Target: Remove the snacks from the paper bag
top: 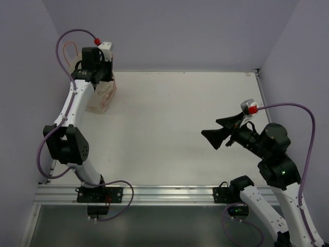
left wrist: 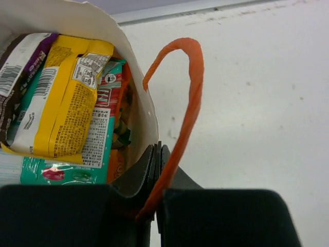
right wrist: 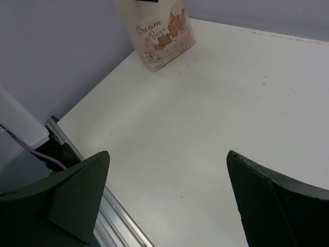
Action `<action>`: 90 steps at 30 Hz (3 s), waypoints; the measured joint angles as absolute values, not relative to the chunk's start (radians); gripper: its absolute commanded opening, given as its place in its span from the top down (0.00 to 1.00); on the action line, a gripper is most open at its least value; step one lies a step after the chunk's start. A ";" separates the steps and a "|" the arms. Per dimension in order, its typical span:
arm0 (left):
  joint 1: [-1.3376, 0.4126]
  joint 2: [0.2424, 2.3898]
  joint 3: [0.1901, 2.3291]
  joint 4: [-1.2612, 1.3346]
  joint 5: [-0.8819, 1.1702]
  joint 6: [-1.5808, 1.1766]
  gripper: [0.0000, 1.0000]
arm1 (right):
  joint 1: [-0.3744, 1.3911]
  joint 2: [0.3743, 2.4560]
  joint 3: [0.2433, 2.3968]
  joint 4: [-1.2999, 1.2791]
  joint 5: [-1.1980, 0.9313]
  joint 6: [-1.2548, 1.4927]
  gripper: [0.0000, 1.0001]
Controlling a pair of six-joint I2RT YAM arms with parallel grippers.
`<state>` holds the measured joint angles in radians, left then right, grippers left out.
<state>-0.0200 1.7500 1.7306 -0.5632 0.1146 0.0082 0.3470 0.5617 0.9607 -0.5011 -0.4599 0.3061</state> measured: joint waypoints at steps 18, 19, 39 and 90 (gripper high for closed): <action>-0.552 1.475 1.505 -0.662 0.109 -0.175 0.80 | 0.349 0.437 0.957 -0.510 -0.372 0.276 0.01; -0.564 1.474 1.505 -0.661 0.106 -0.183 0.67 | 0.349 0.433 0.957 -0.511 -0.365 0.274 0.01; -0.564 1.253 1.614 -0.703 0.095 -0.280 0.01 | 0.353 0.411 0.940 -0.515 -0.331 0.253 0.01; -0.274 1.344 1.338 -0.614 -0.105 -0.199 0.92 | 0.353 0.402 0.925 -0.513 -0.348 0.241 0.01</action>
